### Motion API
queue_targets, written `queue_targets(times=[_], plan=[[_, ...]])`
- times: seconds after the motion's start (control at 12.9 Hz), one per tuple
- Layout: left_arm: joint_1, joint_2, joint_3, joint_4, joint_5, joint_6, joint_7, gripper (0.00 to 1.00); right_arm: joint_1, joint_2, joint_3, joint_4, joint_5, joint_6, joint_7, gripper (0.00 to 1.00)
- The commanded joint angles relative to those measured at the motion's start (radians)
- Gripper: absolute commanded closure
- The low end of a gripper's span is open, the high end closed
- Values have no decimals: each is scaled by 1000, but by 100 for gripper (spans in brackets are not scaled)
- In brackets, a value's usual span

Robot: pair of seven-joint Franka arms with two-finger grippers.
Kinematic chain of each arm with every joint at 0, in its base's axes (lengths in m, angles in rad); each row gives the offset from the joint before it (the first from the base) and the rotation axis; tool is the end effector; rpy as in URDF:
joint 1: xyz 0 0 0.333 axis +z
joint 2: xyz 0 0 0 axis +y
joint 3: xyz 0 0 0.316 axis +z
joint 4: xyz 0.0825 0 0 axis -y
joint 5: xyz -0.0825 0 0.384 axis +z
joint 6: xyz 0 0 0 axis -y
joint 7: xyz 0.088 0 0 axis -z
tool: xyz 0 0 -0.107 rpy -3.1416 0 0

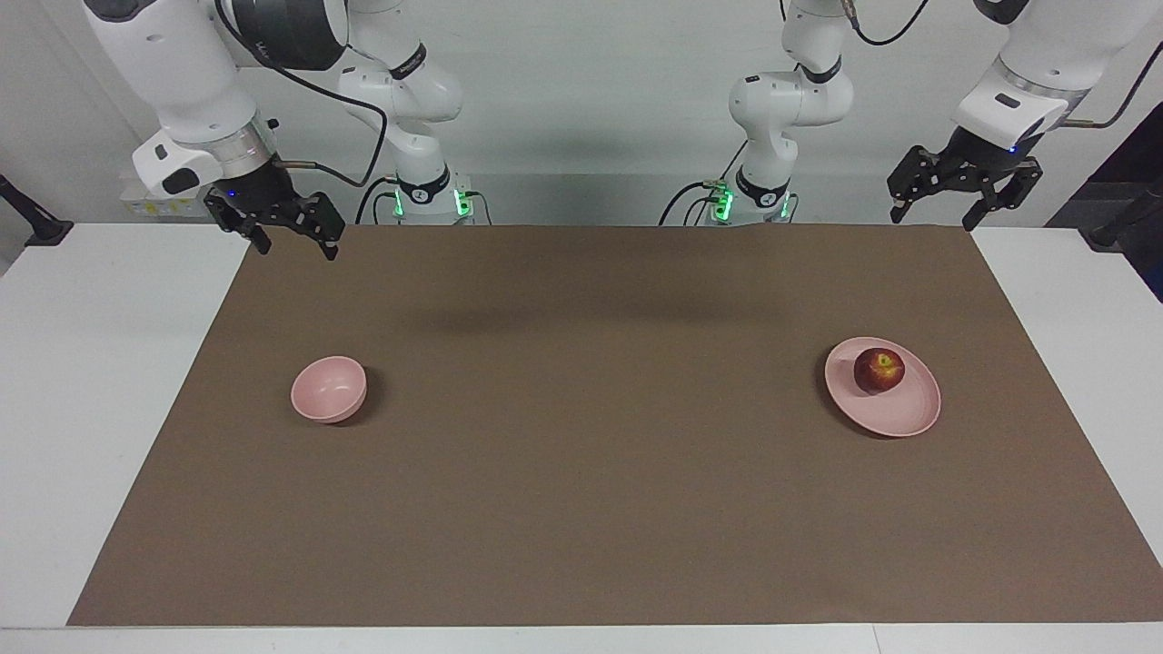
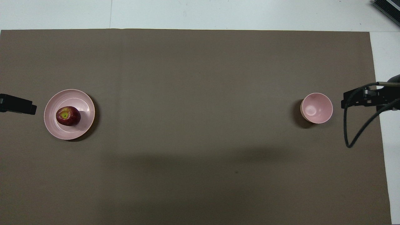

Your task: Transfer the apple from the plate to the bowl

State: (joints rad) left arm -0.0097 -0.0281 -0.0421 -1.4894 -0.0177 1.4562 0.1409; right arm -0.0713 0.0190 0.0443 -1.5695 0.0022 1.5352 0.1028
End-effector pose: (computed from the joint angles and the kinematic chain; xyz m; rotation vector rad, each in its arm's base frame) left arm 0.5329 -0.0301 0.6677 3.1102 -0.3037 -0.0069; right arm 0.5559 -0.0150 0.6115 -3.1329 0.2036 0.0838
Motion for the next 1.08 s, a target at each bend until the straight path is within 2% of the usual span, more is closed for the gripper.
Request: queue_targets(times=[0.0, 0.62, 1.0], plan=[[-15, -13, 7, -6, 12, -17, -12, 0, -4, -24, 3, -24, 18, -13, -2, 0], [-15, -13, 7, -6, 12, -14, -17, 0, 24, -33, 28, -40, 22, -20, 84, 0], [-12, -15, 7, -18, 5, 13, 0, 0, 48, -21, 51, -56, 146, -15, 323, 0]])
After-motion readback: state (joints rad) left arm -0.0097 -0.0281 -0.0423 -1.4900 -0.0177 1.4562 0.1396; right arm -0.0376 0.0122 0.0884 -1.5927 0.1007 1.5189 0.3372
